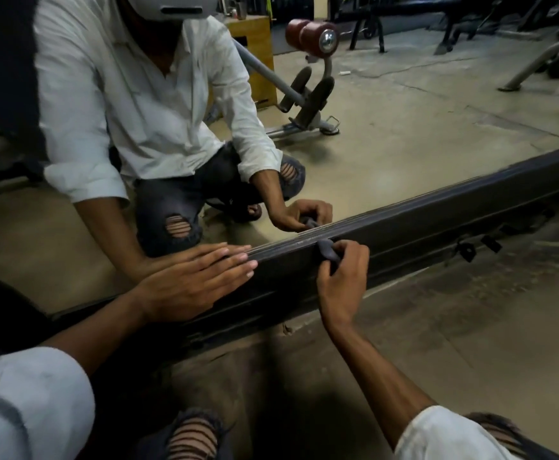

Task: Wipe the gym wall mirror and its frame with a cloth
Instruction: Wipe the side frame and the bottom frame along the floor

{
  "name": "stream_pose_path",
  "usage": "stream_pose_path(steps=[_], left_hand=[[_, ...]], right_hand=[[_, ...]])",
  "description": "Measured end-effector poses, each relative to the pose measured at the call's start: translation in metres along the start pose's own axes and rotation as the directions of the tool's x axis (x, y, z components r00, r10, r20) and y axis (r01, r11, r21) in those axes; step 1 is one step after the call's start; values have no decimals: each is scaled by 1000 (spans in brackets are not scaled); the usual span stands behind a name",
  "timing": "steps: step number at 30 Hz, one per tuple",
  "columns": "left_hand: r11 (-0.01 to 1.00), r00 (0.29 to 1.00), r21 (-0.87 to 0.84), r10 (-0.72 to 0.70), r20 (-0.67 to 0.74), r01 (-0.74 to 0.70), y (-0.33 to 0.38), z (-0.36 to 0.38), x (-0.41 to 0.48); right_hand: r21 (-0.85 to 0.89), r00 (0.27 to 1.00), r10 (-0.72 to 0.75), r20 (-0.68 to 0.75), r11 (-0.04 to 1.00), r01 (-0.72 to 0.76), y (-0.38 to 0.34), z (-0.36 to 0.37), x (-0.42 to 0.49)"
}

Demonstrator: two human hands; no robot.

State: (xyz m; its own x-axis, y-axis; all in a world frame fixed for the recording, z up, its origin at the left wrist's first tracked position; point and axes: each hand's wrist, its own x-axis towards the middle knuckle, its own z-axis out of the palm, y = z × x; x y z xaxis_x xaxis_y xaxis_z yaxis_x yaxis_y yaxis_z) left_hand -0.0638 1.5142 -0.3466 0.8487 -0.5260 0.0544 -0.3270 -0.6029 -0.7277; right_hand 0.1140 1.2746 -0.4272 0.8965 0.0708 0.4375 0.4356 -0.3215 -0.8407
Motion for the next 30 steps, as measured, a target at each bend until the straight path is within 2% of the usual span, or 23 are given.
stream_pose_path(steps=[2, 4, 5, 6, 7, 9, 10, 12, 15, 17, 19, 21, 22, 23, 25, 27, 30], left_hand=[[1000, 1000, -2, 7, 12, -7, 0, 0, -2], [1000, 1000, -1, 19, 14, -19, 4, -1, 11], [1000, 1000, 16, 13, 0, -13, 5, 0, 21], [1000, 1000, 21, 3, 18, -4, 7, -1, 36], [999, 1000, 29, 16, 16, -16, 8, 0, 55], [999, 999, 23, 23, 23, -23, 8, 0, 88], [999, 999, 30, 20, 25, -21, 7, 0, 98], [999, 1000, 40, 14, 20, -15, 6, 4, 106], [1000, 1000, 15, 16, 10, -16, 9, 9, 105], [1000, 1000, 23, 19, 3, -19, 9, 9, 105], [999, 1000, 35, 19, 0, -19, 9, 6, 106], [999, 1000, 35, 13, -4, -13, 9, 7, 105], [999, 1000, 36, 11, -4, -10, 9, 7, 104], [999, 1000, 41, 10, -3, -10, 9, 8, 105], [998, 1000, 59, 10, 2, -10, 9, 9, 105], [998, 1000, 70, 5, 1, -5, 9, 9, 106], [997, 1000, 73, 9, 3, -9, 8, 7, 105]], right_hand=[[-9, 964, -211, 160, 976, 215, -11, -4, -4], [34, 832, -439, 341, 890, 455, -20, -13, -3], [20, 783, -501, 369, 846, 532, -25, -18, 5], [-12, 789, -510, 344, 837, 546, -28, -22, 17], [-73, 838, -473, 271, 858, 508, -26, -26, 31], [-176, 946, -308, 96, 930, 321, -16, -37, 58], [-202, 965, -256, 61, 943, 263, -9, -40, 65], [-213, 949, -305, 83, 924, 316, 0, -39, 62], [-162, 856, -463, 231, 849, 503, -3, -25, 33], [-140, 833, -492, 253, 833, 534, -8, -24, 35], [-176, 904, -399, 153, 889, 422, -2, -31, 55], [-191, 986, -163, -16, 969, 157, 14, -41, 73], [-183, 995, -81, -59, 981, 70, 20, -42, 74], [-175, 996, -63, -66, 983, 51, 22, -40, 69], [-149, 987, -159, 17, 976, 160, 15, -26, 46], [-78, 945, -279, 173, 952, 295, 3, -9, 18], [-3, 929, -287, 235, 955, 295, 6, -5, 14]])
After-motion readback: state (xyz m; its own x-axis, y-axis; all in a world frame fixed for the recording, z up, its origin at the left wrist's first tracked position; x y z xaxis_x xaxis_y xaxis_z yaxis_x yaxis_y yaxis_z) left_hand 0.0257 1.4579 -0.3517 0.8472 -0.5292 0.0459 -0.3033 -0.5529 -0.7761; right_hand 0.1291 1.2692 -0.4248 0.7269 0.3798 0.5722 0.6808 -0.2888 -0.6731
